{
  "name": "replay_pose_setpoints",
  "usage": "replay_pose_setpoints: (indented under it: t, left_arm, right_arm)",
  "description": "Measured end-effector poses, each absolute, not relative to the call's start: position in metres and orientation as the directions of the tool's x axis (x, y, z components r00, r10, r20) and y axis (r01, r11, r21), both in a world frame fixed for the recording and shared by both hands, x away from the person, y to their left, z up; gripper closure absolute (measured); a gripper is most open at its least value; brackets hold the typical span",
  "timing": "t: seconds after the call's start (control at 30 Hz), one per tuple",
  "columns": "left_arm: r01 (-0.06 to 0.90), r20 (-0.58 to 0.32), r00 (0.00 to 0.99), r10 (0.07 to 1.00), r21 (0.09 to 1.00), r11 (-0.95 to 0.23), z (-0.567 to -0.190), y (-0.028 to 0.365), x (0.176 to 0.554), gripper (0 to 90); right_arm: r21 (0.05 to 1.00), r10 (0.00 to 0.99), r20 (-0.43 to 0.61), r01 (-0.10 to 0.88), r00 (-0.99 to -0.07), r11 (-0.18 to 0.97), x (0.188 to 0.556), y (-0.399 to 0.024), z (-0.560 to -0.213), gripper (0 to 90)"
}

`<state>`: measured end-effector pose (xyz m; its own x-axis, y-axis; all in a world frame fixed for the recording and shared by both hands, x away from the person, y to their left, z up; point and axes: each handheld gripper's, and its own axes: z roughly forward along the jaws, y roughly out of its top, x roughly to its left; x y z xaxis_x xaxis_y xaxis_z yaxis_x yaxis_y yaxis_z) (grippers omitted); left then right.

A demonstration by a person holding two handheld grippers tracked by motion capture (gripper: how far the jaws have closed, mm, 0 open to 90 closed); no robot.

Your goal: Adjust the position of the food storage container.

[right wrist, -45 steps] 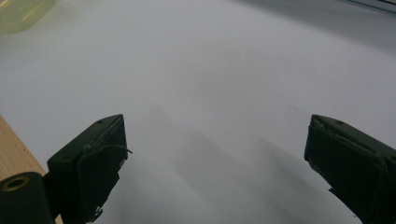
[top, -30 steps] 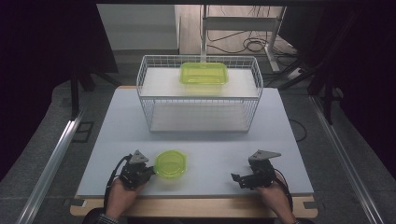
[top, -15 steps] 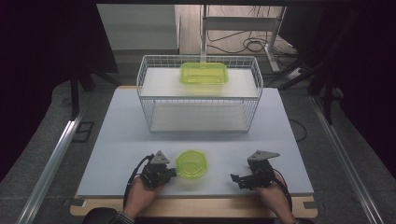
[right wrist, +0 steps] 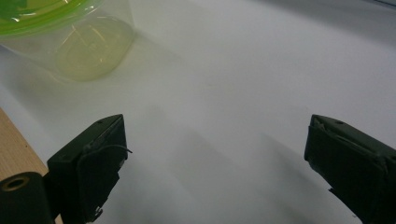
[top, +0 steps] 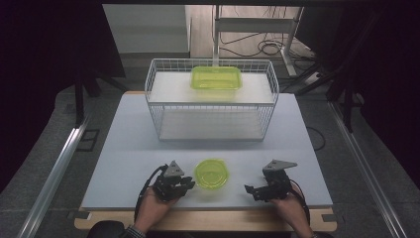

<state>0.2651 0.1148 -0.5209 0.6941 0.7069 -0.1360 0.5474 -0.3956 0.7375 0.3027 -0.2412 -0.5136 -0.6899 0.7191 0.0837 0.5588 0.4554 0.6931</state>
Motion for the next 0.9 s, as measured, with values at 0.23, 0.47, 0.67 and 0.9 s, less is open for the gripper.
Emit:
replay_pose_setpoints:
  t: [0.23,0.47,0.67,0.9]
  left_arm:
    - [0.519,-0.081,0.662,0.745,0.767,-0.377,-0.512,0.137,0.253,44.8]
    - [0.529,-0.046,0.628,0.776,0.757,-0.383,-0.514,0.15,0.247,17.8]
    - [0.529,-0.033,0.625,0.78,0.752,-0.393,-0.519,0.159,0.239,6.3]
    - [0.535,-0.018,0.607,0.795,0.749,-0.391,-0.526,0.164,0.239,1.6]
  right_arm:
    - [0.707,0.712,0.105,0.556,-0.694,0.438,0.302,-0.241,-0.512,5.8]
    - [0.731,0.696,0.123,0.539,-0.707,0.419,0.301,-0.241,-0.51,4.7]
    - [0.728,0.695,0.122,0.54,-0.709,0.423,0.301,-0.241,-0.51,4.1]
    - [0.723,0.687,0.114,0.535,-0.717,0.438,0.302,-0.241,-0.513,2.1]
